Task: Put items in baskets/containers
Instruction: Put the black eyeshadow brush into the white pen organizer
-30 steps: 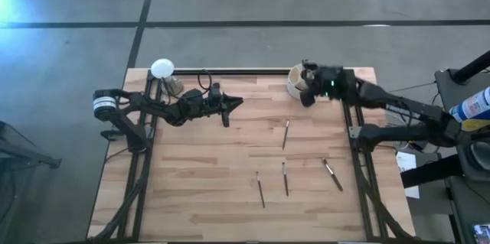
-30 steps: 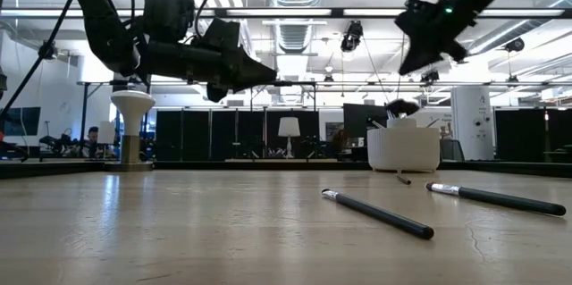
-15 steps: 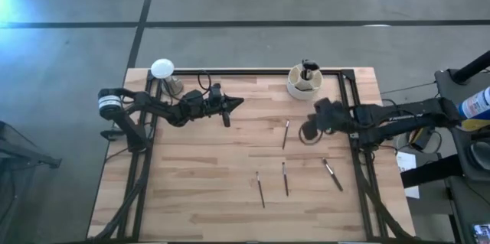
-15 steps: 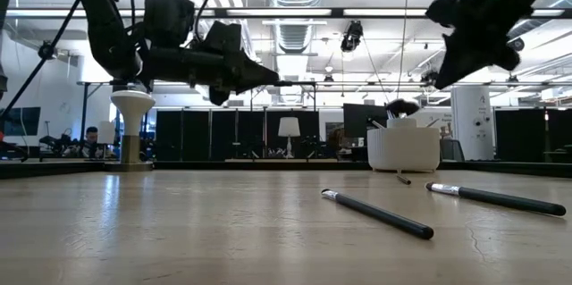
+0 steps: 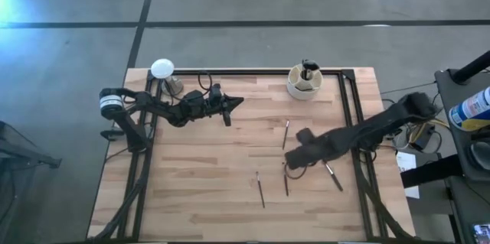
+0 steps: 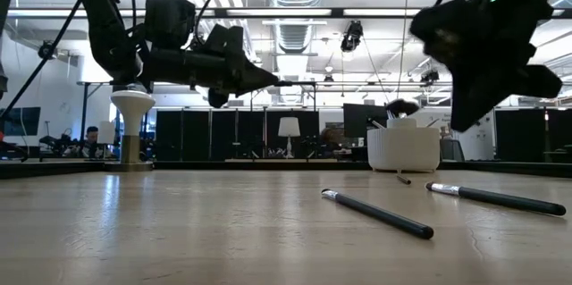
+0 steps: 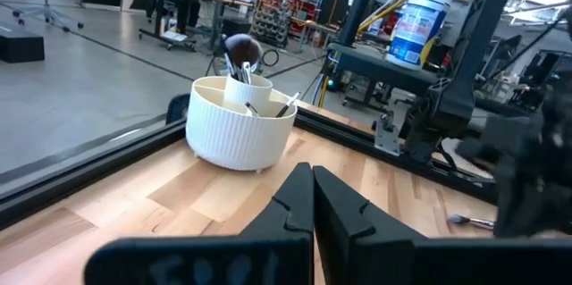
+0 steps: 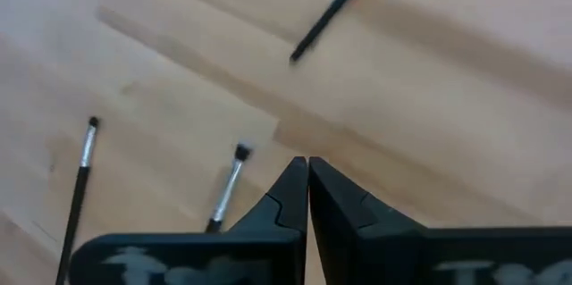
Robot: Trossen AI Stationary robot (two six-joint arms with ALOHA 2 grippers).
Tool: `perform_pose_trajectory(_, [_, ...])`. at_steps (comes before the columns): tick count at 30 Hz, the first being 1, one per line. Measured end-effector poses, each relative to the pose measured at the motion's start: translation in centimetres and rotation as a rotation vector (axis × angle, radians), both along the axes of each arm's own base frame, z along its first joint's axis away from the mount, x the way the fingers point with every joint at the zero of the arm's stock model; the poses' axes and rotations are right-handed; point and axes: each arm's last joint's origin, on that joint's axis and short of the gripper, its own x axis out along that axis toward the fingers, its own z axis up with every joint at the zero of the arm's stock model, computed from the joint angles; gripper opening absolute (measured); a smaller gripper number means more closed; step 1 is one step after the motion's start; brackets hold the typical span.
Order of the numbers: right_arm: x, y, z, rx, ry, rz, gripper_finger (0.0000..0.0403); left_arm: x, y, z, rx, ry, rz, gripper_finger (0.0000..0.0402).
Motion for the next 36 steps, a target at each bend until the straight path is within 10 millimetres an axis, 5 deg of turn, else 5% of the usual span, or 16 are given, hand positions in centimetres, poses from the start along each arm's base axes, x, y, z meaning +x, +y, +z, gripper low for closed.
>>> perform_pose_trajectory(8, [5.6, 2.6, -1.1, 0.106, 0.107, 0.013, 0.0073, -0.1, 0.0, -0.1, -0.018, -0.004, 0.016, 0.0])
perform_pose_trajectory(15, [7.9, 3.2, -1.1, 0.113, 0.186, -0.015, 0.0126, -0.6, -0.2, -0.8, -0.042, 0.02, 0.015, 0.0])
perform_pose_trajectory(36, [7.2, 2.1, -4.9, 0.097, 0.25, -0.131, 0.0094, -2.0, -0.7, -1.4, -0.084, -0.041, 0.01, 0.0])
